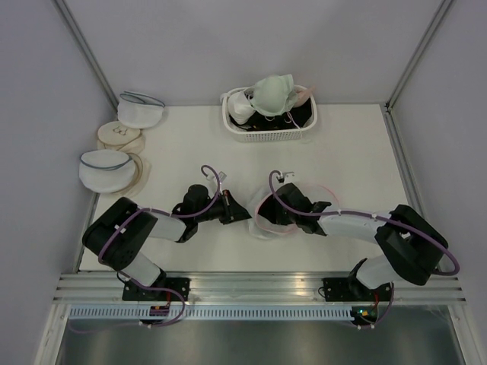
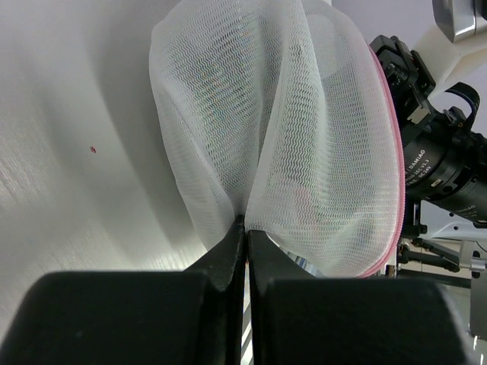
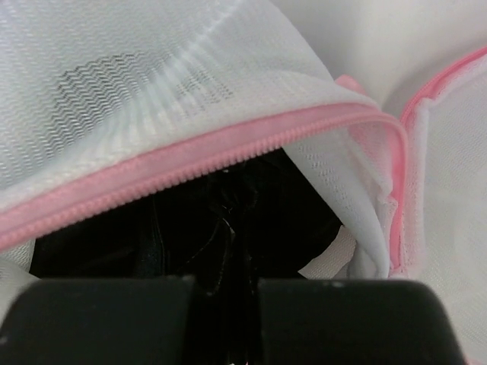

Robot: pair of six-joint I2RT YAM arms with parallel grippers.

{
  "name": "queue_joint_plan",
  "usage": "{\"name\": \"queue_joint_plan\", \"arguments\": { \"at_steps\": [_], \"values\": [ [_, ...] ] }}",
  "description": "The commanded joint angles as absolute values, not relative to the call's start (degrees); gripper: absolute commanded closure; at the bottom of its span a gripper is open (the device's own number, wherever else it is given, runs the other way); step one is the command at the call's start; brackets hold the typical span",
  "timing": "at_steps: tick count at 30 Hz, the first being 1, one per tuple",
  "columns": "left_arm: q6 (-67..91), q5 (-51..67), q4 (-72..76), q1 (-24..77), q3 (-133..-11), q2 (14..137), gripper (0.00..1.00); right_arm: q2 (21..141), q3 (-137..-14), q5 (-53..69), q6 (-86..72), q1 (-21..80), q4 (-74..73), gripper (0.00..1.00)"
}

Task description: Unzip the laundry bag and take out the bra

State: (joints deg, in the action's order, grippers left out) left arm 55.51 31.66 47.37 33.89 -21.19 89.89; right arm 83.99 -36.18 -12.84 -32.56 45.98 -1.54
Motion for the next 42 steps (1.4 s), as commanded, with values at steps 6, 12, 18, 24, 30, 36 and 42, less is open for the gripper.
{"name": "queue_joint_plan", "arguments": {
  "at_steps": [6,12,18,24,30,36,42],
  "values": [
    [55.9,31.1,49.7,34.2,-21.0,90.0,0.98,70.1,-37.7,-7.6,-30.6,47.2,-9.0,1.0],
    [55.8,30.8,49.5,34.2,-21.4,90.3,0.98,55.8,-38.7,-0.4,-28.4,47.2,-16.3,0.99],
    [56.2,31.4,50.3,34.2,-22.1,91.9,0.98,42.7,-33.1,6.3,-29.0,47.2,-9.8,0.99],
    [56.7,31.9,51.7,34.3,-21.9,93.7,0.98,29.2,-23.7,0.4,-32.2,47.2,7.2,1.0],
    [57.0,32.4,52.6,34.4,-21.6,94.3,0.98,32.8,-27.3,-6.1,-29.4,47.2,15.9,1.0],
    [56.3,32.6,51.8,34.5,-21.4,93.6,0.98,46.4,-39.8,-15.4,-21.5,47.2,19.2,1.0],
    [56.4,33.0,52.0,34.5,-21.1,93.3,0.98,67.1,-58.1,-17.8,-12.5,46.5,20.0,1.0]
  ]
}}
